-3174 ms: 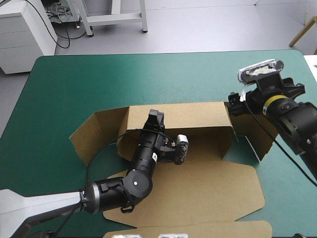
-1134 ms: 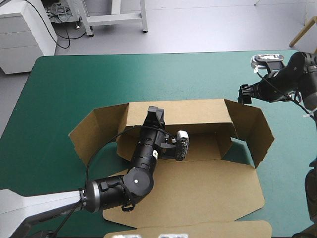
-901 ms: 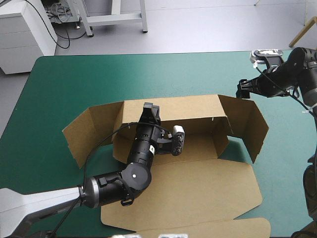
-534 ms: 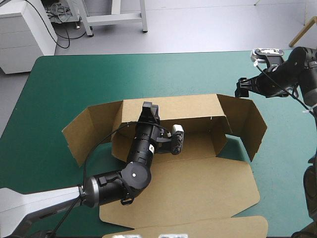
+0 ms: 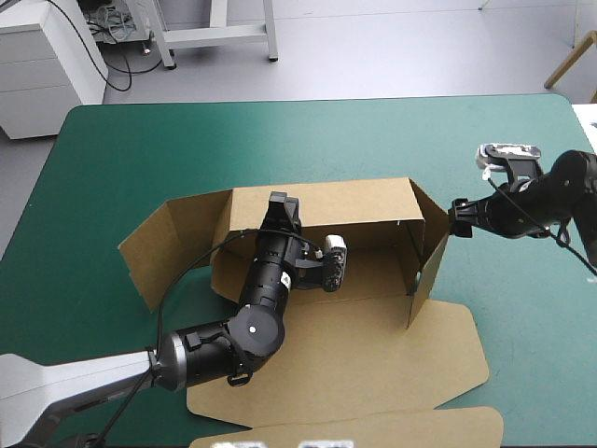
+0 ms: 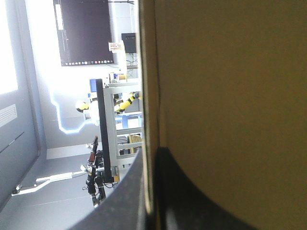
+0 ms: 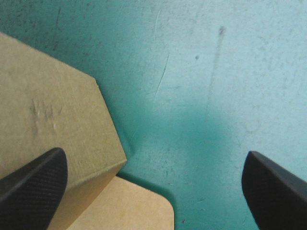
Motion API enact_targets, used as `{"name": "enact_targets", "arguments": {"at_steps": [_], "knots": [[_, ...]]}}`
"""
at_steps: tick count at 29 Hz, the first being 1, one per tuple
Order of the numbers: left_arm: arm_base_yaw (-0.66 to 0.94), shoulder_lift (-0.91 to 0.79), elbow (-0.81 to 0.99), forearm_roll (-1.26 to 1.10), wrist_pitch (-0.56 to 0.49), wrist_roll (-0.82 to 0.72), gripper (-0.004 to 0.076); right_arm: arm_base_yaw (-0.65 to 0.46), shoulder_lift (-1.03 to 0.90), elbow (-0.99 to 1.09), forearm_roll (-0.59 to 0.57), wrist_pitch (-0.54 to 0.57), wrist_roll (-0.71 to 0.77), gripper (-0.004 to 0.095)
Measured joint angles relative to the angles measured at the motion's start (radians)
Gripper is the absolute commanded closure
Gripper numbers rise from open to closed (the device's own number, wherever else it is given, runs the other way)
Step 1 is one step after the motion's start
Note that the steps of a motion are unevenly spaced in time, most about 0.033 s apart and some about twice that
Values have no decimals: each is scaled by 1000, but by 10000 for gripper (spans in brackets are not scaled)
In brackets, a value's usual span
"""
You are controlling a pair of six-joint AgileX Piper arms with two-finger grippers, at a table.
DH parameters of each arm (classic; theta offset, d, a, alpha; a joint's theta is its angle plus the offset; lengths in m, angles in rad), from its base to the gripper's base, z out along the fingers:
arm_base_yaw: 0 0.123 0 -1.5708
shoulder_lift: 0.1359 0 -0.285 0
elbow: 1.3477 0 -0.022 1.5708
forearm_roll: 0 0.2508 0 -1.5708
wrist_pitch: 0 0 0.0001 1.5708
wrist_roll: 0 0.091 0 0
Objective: Fold the box
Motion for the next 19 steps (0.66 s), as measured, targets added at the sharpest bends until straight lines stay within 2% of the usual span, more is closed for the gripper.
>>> {"name": "enact_targets", "arguments": {"at_steps": [3,11,15,19], "knots": [[0,0,0,0,0,0,734,0,-89,94,48,-15,-47,7],[1,0,0,0,5,0,734,9,-172,298,302,-137,-274,7],[1,0,0,0,4,0,734,74,-173,360,318,-219,-342,8],[1,0,0,0,4,0,734,171,-173,382,273,-360,-352,8]]}}
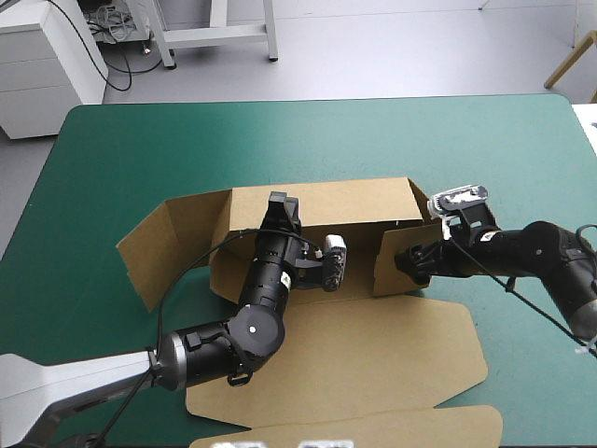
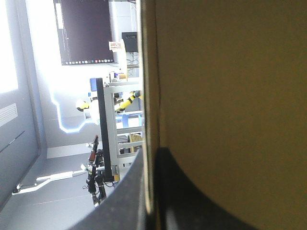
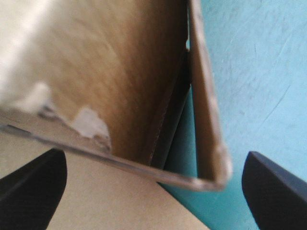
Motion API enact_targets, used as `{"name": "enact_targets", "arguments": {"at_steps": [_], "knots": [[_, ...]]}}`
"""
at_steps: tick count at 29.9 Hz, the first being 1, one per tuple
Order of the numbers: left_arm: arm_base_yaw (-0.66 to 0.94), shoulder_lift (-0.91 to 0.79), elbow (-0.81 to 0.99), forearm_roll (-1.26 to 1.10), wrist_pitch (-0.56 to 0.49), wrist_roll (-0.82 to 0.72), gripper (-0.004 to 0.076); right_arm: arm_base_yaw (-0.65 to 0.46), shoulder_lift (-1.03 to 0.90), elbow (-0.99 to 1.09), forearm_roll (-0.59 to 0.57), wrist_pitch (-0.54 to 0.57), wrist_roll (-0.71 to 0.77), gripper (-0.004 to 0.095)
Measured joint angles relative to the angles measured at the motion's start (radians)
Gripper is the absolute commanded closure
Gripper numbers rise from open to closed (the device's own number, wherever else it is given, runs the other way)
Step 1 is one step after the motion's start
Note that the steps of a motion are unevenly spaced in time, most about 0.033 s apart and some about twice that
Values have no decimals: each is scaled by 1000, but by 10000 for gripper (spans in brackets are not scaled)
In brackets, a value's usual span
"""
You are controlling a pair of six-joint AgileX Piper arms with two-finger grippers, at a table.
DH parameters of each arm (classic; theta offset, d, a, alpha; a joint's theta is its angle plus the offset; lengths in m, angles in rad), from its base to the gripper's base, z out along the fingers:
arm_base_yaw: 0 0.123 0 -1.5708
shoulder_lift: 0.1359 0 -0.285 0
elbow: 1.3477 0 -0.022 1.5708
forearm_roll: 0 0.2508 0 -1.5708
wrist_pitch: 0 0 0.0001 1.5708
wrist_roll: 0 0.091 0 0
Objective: Fold the box
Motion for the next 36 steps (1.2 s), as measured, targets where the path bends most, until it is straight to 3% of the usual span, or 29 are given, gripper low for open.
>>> {"name": "enact_targets", "arguments": {"at_steps": [6,17,20,26,33,36], "knots": [[1,0,0,0,4,0,734,108,-2,6,-93,-131,67,33],[1,0,0,0,4,0,734,304,-3,129,-161,-421,258,286],[1,0,0,0,4,0,734,309,-3,138,-200,-452,300,437],[2,0,0,-2,26,0,734,309,-3,145,-230,-469,316,922],[3,0,0,-3,46,3,723,308,-3,145,-231,-469,311,922],[3,0,0,-3,39,4,652,308,-3,145,-231,-469,312,922]]}}
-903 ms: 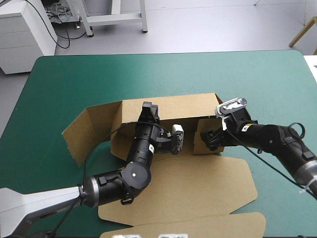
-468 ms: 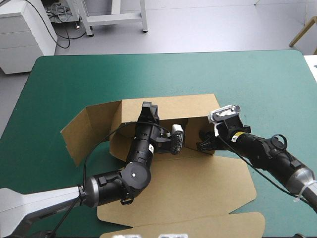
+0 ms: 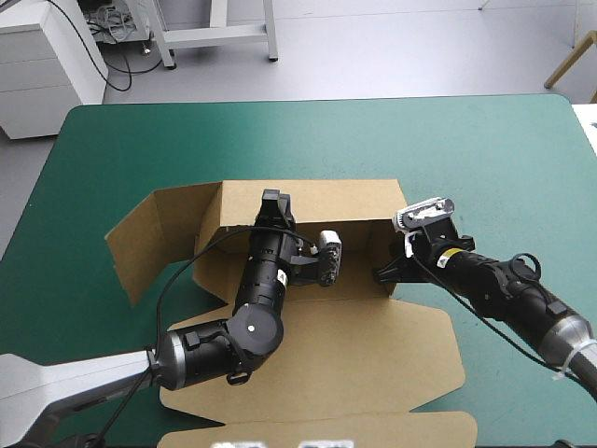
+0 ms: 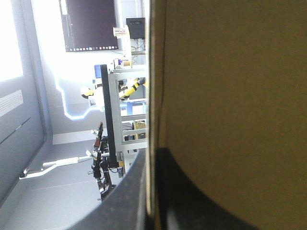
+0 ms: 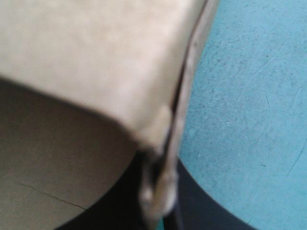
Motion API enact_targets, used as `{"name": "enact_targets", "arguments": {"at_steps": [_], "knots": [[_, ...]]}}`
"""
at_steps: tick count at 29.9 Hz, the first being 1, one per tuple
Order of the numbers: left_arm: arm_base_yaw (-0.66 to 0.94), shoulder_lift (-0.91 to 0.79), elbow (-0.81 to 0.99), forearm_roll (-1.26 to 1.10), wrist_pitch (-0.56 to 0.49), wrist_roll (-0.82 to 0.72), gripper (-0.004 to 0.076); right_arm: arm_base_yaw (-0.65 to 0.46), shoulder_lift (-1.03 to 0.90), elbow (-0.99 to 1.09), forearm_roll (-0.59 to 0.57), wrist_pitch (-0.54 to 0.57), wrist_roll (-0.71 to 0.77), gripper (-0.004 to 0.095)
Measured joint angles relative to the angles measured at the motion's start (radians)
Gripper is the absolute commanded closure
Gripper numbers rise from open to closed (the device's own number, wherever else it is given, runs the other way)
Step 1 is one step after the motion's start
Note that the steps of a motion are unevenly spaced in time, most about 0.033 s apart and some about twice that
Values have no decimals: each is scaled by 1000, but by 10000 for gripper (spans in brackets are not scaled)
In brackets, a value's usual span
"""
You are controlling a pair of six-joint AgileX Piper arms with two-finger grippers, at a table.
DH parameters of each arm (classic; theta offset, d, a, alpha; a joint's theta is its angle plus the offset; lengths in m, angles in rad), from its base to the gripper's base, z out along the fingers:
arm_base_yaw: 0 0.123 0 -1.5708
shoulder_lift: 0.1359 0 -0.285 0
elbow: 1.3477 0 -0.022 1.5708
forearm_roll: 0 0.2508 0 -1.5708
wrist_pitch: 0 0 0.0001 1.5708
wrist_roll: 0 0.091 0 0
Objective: Fold the box
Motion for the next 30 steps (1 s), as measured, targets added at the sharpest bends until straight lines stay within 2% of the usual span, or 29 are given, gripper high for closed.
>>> {"name": "enact_targets", "arguments": {"at_steps": [5,9,11,17,25,30], "knots": [[-1,0,0,11,-105,0,400,1,0,0,0,1,-11,922],[-1,0,-2,18,-123,-20,177,1,0,0,0,1,-14,922],[-1,0,-3,23,-123,-50,113,1,0,0,-1,1,-15,922],[-9,0,-8,27,-79,-71,108,1,0,0,-3,-1,-15,921],[-100,0,-8,22,20,-76,108,-2,33,-40,-7,-16,8,921],[-135,0,-8,16,45,-78,108,-77,107,-125,-20,-15,23,922]]}}
